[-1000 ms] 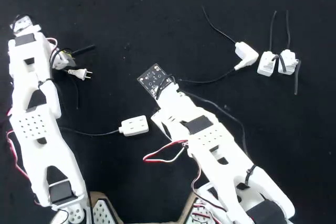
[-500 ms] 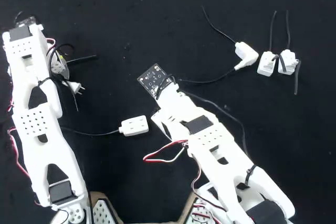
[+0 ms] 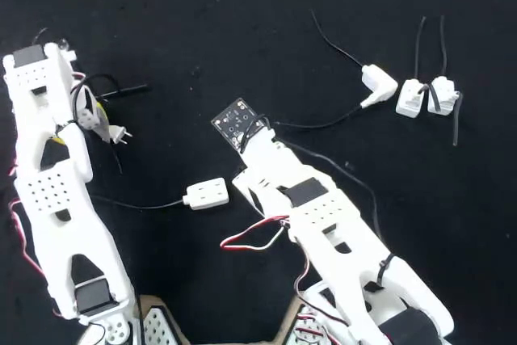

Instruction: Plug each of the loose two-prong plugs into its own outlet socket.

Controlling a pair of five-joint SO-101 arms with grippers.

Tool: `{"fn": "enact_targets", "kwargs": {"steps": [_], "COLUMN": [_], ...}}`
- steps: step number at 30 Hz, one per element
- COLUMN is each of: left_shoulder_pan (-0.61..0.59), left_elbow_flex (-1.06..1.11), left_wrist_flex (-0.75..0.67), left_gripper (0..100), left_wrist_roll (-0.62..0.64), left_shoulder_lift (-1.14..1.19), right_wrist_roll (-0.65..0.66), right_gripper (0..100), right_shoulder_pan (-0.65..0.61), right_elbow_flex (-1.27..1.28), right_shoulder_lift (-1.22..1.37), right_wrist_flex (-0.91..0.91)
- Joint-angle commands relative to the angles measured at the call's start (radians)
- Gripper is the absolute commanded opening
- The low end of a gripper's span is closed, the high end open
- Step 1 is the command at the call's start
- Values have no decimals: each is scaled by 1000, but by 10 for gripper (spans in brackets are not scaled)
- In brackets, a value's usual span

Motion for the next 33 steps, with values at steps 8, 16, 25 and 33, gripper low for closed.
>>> {"fn": "enact_targets", "kwargs": {"steps": [8, 16, 25, 33], "left_shoulder_pan": [31, 19, -33, -68], "left_elbow_flex": [354, 504, 458, 401], "left_wrist_flex": [-218, -259, -270, -114], "left_gripper": [241, 218, 30, 30], "left_wrist_roll": [37, 35, 37, -3], "left_shoulder_lift": [-201, -213, -212, -353], "right_wrist_roll": [-5, -5, -5, -5], "right_gripper": [247, 247, 247, 247], "right_shoulder_pan": [18, 18, 18, 18], "right_elbow_flex": [-4, -4, -4, -4], "right_shoulder_lift": [1, 1, 1, 1], "right_wrist_flex": [-26, -26, -26, -26]}}
